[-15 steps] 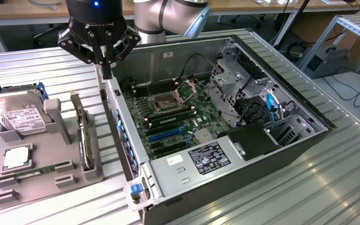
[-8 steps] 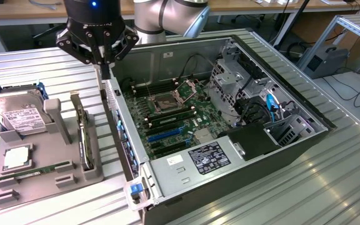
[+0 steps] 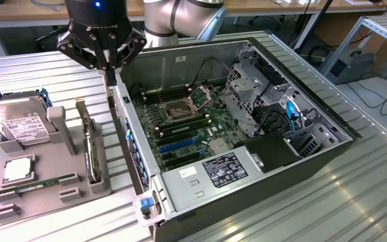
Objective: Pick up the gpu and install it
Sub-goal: 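Reach for the gpu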
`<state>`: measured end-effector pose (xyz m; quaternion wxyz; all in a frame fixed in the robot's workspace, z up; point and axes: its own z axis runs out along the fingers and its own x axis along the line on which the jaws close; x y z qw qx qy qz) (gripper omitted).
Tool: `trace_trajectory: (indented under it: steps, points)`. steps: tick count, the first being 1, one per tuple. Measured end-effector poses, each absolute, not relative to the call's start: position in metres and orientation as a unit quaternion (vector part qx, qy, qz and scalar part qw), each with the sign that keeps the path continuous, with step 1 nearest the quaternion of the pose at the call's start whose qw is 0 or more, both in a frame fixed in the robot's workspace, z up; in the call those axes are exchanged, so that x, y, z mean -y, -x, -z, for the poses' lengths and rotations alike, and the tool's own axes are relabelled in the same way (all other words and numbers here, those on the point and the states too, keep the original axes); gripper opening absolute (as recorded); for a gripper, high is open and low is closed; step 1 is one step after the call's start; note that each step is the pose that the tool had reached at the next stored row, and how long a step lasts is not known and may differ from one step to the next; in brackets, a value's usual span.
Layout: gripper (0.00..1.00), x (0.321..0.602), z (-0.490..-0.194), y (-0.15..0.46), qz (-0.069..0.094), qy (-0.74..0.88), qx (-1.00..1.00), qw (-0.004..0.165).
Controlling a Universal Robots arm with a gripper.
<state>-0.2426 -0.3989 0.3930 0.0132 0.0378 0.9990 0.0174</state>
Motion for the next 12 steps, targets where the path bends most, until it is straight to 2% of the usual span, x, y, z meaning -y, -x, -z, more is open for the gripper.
trace_trajectory:
  steps: [12]
  points:
    - [0.11, 0.3989, -0.393, 0.2475, -0.017, -0.038, -0.999, 0.013]
